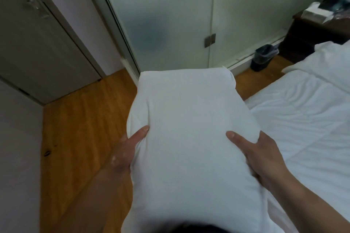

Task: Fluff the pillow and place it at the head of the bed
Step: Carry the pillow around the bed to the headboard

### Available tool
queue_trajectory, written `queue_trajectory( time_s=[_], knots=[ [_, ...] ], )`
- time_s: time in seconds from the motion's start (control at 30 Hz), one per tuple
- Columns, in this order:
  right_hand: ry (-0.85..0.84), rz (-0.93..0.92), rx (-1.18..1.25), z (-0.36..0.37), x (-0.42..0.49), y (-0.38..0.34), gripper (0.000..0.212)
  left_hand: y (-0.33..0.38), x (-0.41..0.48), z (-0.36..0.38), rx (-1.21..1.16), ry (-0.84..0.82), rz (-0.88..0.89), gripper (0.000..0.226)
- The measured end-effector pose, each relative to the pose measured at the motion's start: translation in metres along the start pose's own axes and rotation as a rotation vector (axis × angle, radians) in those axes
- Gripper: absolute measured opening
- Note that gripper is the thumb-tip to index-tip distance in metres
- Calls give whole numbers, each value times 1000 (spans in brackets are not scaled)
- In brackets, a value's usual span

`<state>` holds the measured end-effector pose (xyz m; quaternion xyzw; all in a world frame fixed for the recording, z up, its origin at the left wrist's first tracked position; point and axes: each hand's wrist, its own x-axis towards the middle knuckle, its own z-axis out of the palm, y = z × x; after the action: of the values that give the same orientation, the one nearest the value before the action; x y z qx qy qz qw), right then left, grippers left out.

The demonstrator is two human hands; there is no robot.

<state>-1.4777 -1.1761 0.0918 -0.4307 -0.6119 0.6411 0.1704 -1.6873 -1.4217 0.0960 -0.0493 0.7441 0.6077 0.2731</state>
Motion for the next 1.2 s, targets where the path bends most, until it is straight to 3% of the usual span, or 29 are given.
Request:
queue_trajectory(
  time_s=[0.2, 0.3, 0.37, 0.53, 0.77, 1.03, 1.2],
  knots=[
    [131, 4, 47, 21, 91, -41, 31, 72, 105, 56, -23, -136, -8, 121],
    [214, 12, 55, 38, 137, -55, 31, 101, 175, 80, 2, -226, -27, 54],
    [285, 14, 74, 53, 168, -67, 34, 122, 223, 96, 13, -258, -15, 32],
    [483, 50, 158, 92, 230, -94, 33, 180, 338, 134, 78, -465, 23, 63],
    [656, 83, 192, 110, 300, -126, 24, 241, 437, 207, 162, -683, -12, 49],
    [806, 111, 256, 75, 410, -140, 29, 292, 520, 339, 246, -829, 7, 91],
    [873, 170, 235, 13, 486, -164, 35, 331, 550, 446, 282, -867, -23, 50]
  ],
)
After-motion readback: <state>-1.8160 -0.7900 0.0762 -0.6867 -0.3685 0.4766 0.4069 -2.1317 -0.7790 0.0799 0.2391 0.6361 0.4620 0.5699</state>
